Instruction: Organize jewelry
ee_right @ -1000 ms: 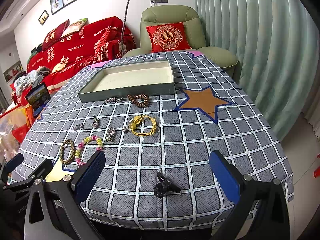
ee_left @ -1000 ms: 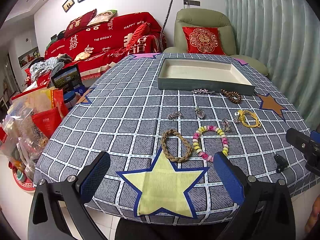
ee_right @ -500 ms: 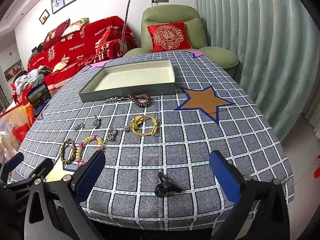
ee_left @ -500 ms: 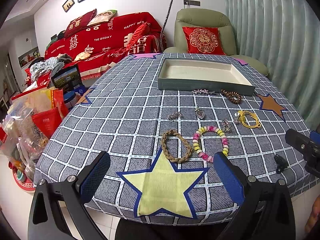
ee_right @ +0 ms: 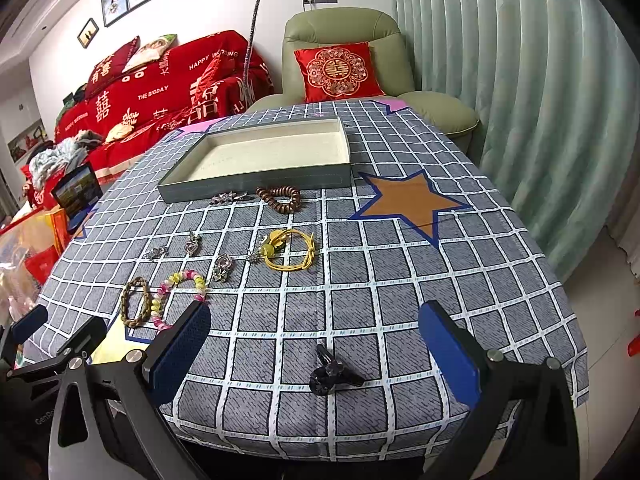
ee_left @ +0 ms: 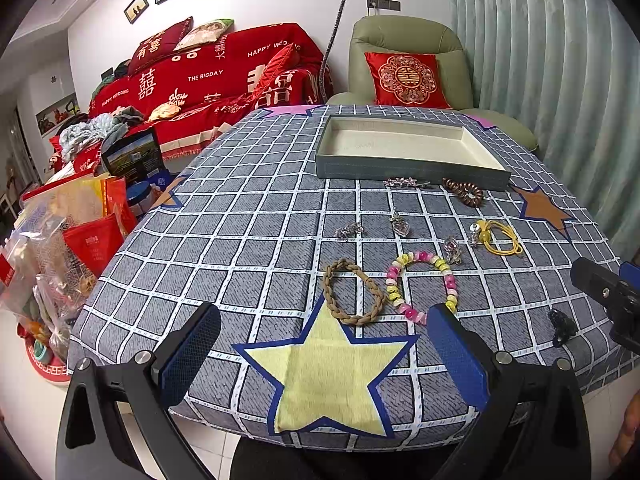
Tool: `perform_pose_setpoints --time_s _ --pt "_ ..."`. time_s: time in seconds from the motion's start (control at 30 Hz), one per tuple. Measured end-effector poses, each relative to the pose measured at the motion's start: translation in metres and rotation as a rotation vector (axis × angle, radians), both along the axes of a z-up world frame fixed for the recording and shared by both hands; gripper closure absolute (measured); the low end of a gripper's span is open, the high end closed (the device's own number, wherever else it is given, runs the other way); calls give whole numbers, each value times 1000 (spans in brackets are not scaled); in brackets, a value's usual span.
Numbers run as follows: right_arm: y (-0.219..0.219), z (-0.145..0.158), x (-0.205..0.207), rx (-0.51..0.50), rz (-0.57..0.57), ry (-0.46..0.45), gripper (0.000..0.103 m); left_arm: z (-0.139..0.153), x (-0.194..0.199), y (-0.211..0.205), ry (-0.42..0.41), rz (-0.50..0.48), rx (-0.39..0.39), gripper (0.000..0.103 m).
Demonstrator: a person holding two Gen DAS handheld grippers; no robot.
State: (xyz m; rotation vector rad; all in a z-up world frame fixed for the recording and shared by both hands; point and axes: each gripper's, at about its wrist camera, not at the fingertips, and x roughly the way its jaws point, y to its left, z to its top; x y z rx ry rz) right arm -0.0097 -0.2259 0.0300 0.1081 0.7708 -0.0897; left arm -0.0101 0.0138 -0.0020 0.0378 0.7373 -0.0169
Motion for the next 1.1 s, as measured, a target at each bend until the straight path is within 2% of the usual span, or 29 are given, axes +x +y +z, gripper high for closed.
perform_pose_setpoints --time_s 0.43,0.63,0.83,0.9,1.0,1.03,1.07,1.1 --pt "-10 -4 9 1 7 41 0 -15 14 18 77 7 -40 0" --pt "-27 -13 10 15 -3 99 0 -24 34 26 138 -29 -90 0" --pt "-34 -30 8 32 26 161 1 -33 49 18 175 -79 -104 0" --pt "-33 -35 9 40 53 177 4 -35 53 13 185 -99 -105 0" --pt "-28 -41 13 42 86 208 14 -36 58 4 188 -129 -105 0" --pt "-28 -45 14 45 96 222 20 -36 60 0 189 -141 -101 6" --pt "-26 -47 15 48 102 232 27 -37 63 -2 197 -149 -98 7" --pt "-26 -50 17 52 108 245 29 -39 66 -5 207 -156 -97 7"
